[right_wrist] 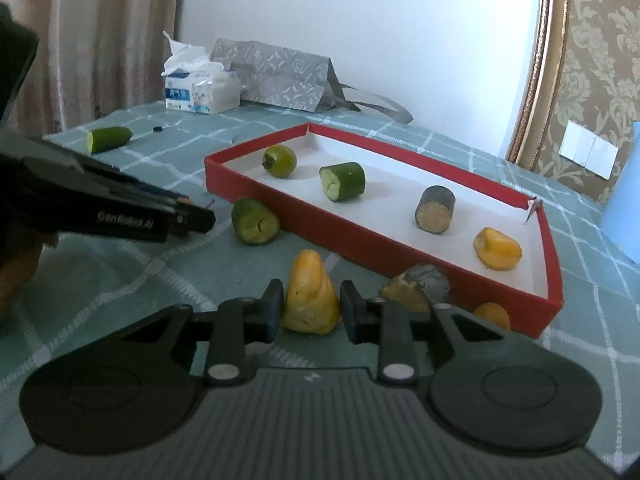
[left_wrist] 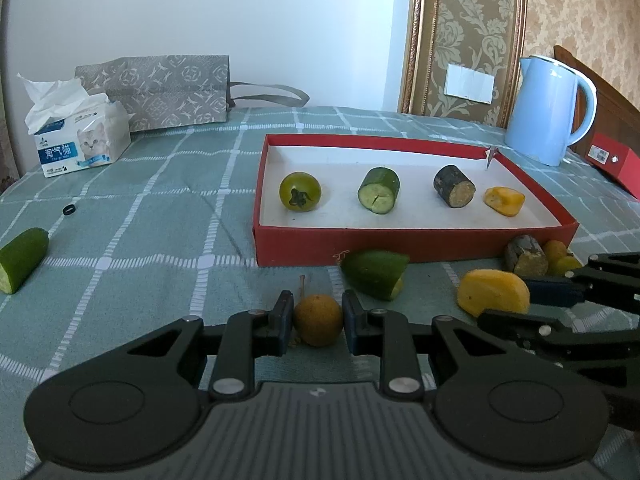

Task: Organize fruits
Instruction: 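Hold the brown fruit with the left tool while the right tool grasps a yellow jackfruit chunk, then carry the brown fruit into the tray and open the left tool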

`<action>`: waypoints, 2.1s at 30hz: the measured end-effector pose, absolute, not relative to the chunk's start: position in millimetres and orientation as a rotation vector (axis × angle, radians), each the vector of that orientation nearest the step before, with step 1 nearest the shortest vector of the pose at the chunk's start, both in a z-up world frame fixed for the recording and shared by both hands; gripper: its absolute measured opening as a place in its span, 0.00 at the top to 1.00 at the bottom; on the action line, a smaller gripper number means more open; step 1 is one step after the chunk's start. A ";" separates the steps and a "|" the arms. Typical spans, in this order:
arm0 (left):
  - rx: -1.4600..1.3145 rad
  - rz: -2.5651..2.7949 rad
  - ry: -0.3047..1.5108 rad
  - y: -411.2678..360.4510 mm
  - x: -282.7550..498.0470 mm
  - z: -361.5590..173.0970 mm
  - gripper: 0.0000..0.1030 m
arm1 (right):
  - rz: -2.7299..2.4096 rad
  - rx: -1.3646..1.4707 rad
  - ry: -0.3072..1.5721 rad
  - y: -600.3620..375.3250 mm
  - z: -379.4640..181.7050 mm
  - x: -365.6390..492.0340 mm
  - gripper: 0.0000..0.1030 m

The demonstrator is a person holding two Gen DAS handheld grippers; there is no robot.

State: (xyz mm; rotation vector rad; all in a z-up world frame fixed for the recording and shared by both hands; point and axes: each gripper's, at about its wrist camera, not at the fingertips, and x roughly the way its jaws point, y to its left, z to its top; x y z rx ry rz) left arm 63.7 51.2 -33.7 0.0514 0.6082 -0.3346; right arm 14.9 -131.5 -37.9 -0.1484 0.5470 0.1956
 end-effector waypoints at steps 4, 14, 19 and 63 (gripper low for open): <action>0.038 -0.338 0.613 52.1 64.4 -33.8 0.76 | 0.195 -0.137 0.537 -133.9 -37.5 6.8 0.72; 0.027 -0.288 0.628 49.3 79.5 -24.1 0.76 | 0.188 -0.116 0.570 -137.3 -40.3 6.4 0.72; 0.018 -0.314 0.592 44.2 95.2 -2.9 0.76 | 0.188 -0.119 0.571 -136.8 -40.6 6.2 0.72; 0.113 -0.156 0.450 19.5 130.3 -4.7 0.34 | 0.186 -0.128 0.577 -134.7 -43.2 8.5 0.72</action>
